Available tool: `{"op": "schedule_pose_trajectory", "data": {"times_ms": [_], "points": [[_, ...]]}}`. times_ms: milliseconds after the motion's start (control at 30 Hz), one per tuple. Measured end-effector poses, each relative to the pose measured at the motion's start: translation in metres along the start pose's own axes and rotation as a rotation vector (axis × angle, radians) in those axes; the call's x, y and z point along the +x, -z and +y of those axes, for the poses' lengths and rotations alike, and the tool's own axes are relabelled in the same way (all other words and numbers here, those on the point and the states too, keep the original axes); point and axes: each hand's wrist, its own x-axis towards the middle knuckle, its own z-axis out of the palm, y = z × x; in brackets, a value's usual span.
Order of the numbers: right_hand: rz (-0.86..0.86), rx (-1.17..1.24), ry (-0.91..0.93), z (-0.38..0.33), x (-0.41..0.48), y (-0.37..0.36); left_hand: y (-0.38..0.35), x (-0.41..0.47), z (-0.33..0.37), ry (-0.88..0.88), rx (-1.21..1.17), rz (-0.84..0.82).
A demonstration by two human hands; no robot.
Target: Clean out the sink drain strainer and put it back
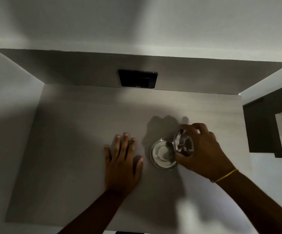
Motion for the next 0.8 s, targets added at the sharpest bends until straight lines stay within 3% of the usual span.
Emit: {"op": "schedule_pose_trajectory", "data": {"times_ms": [133, 667, 800], "points": [[-0.094, -0.082, 0.135, -0.036, -0.012, -0.024, -0.003, -0.001, -0.003, -0.012, 0.02, 0.01], [-0.143, -0.304, 0.164, -0.047, -0.008, -0.061, -0.004, -0.002, -0.003, -0.031, 0.025, -0.009], [-0.146, -0.22, 0.135, -0.046, -0.008, -0.05, 0.004, 0.001, -0.002, -0.03, 0.012, -0.019]]}}
